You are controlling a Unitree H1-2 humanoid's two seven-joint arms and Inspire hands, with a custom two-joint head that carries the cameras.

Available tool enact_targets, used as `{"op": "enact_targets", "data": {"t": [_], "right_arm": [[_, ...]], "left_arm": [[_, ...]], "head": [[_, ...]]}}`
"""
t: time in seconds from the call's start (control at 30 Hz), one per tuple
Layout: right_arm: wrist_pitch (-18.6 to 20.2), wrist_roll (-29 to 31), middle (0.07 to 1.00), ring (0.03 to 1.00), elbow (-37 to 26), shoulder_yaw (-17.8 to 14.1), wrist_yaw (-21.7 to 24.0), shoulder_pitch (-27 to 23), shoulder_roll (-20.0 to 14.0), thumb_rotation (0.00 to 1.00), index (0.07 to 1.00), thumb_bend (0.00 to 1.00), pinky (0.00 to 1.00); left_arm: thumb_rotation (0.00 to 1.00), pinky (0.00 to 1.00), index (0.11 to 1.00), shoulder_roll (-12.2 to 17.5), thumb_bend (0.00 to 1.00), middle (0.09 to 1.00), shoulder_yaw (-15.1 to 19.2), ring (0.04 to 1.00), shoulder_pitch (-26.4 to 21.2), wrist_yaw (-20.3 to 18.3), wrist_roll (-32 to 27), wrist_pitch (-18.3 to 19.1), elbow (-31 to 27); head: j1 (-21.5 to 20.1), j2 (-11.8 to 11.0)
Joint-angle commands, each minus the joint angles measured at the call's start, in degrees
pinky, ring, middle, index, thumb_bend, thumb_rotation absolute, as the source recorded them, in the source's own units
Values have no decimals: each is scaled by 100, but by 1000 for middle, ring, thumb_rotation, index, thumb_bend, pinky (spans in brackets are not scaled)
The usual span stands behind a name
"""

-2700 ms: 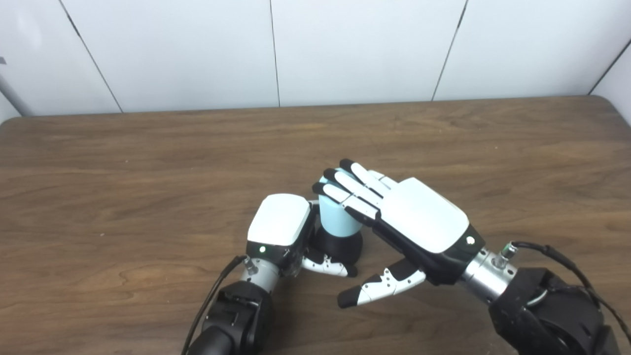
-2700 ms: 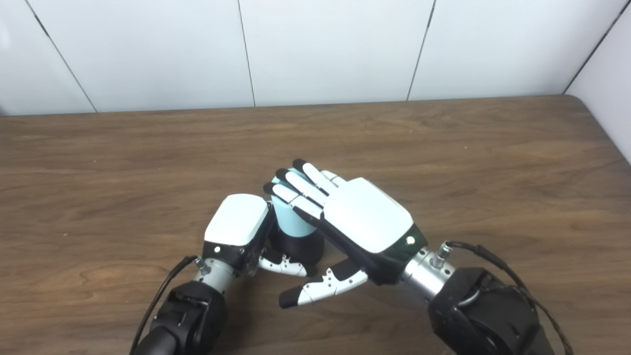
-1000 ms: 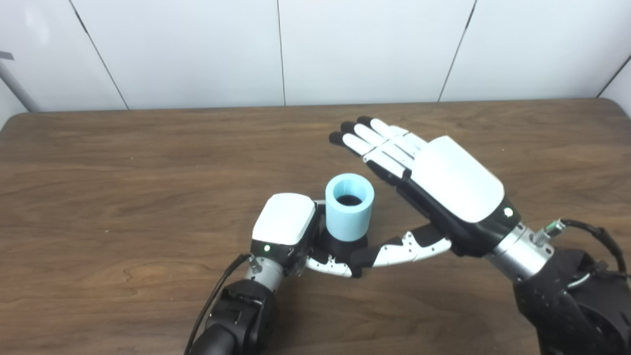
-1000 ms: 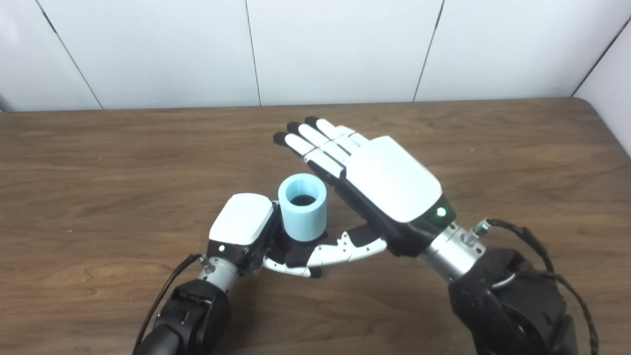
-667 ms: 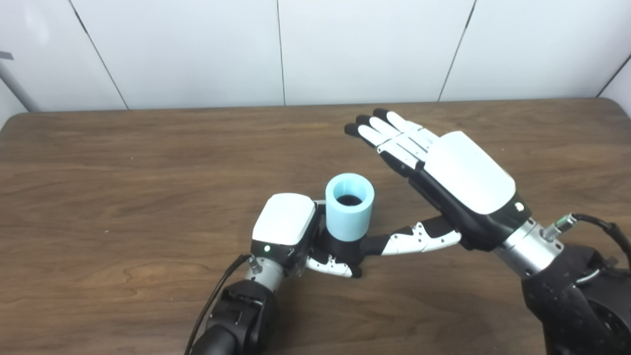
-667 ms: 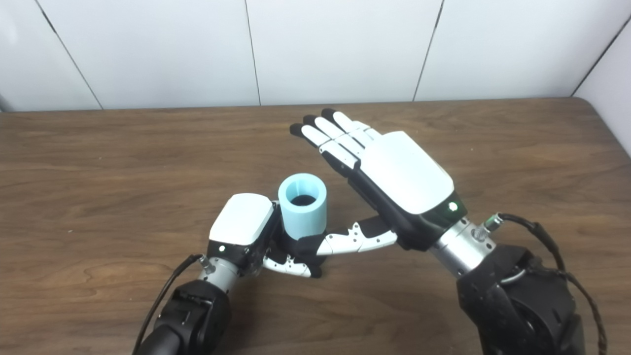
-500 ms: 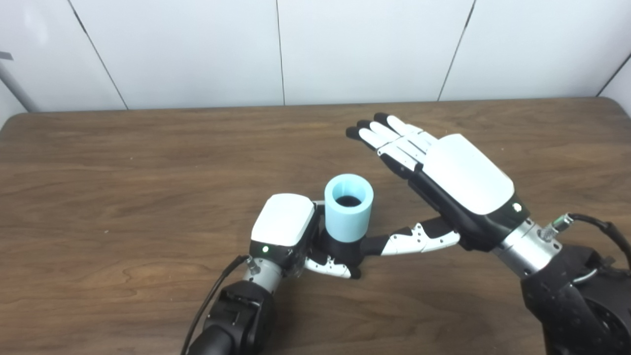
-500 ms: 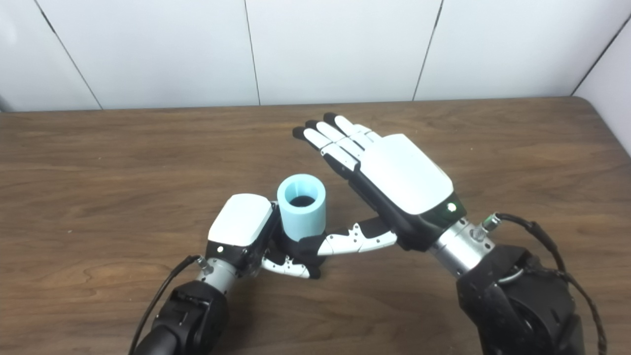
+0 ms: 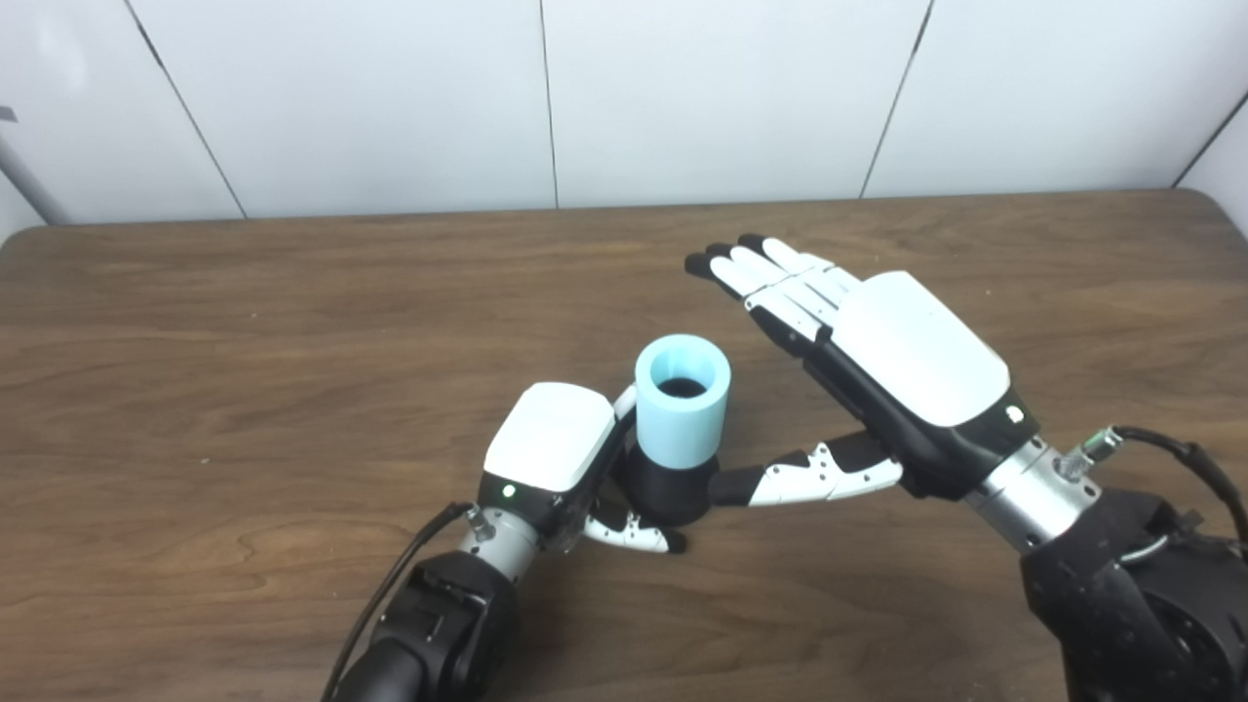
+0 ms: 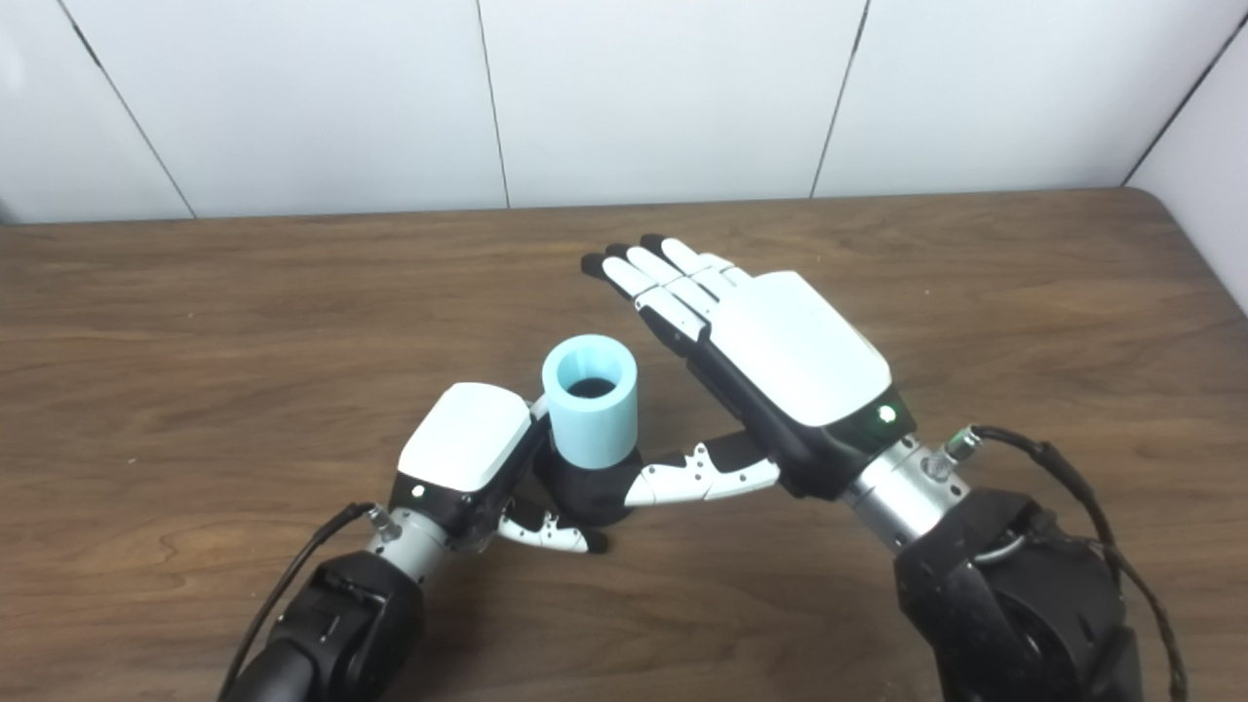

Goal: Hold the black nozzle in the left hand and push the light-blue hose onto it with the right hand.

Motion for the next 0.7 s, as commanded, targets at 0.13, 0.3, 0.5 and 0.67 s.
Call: {"op": "enact_targets", "data": {"t": [0.13,0.3,0.5,0.67], "right_arm": [[-85,-41,971,981,-52,-18,-175,-74,23,1000,980,642,910],[-100,-58,966,973,-21,-25,-242,-42,45,1000,976,641,904],[-77,-78,965,982,15,-85,-311,-14,43,1000,974,643,920],[-60,-19,957,969,166,-152,-477,23,21,1000,970,645,905]], "left_arm": [[295,509,732,67,1000,616,491,559,-145,-64,-65,52,-313],[293,370,688,238,1000,558,816,468,-318,-260,-157,-24,-365],[323,419,756,613,1000,597,1242,527,-520,-872,-583,45,-593],[351,579,870,913,1000,727,1903,704,-730,-1356,-1879,189,-740]], "head": [[-11,-7],[-10,-16],[12,-27],[7,-37]]}}
